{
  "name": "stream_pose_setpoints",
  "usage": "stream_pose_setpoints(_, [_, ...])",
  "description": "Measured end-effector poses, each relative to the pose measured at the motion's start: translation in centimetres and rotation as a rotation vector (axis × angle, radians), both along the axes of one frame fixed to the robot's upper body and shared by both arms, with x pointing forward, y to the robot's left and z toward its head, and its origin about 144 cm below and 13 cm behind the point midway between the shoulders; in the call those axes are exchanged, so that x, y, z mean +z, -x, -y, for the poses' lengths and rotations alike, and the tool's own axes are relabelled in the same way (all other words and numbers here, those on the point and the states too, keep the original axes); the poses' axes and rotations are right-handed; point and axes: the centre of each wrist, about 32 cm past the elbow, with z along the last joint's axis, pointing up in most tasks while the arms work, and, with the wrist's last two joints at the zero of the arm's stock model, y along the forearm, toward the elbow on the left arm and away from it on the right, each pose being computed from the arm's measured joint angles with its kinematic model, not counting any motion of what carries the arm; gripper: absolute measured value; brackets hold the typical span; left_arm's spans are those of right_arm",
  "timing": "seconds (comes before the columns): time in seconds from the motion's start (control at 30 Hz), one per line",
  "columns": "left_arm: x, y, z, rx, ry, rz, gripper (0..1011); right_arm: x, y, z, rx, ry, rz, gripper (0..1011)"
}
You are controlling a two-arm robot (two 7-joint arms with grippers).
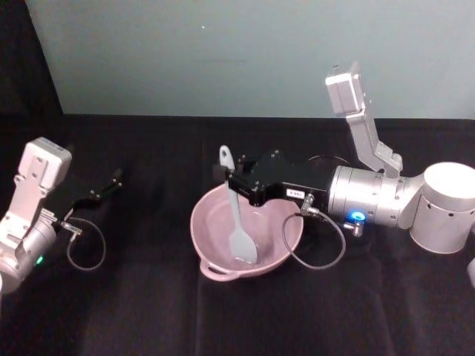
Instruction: Use the one hand to pick up the spoon and stir the clear water in the bowl.
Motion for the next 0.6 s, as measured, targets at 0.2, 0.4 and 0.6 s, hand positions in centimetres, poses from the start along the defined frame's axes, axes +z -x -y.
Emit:
stream_pose_setpoints(0.2, [0.0,0.0,0.0,0.0,0.0,0.0,1011,-0.8,-0.3,-0.4,-0.026,-0.04,0.044,118])
stream_pose_setpoints(0.4, [0.0,0.0,0.0,0.0,0.0,0.0,1011,-2.1,-0.6,-1.1,-0.039,-0.075,0.059,118])
stream_pose_setpoints(0.6, [0.0,0.0,0.0,0.0,0.0,0.0,1011,-3.4,-1.2,-1.8,-0.071,-0.12,0.091,118])
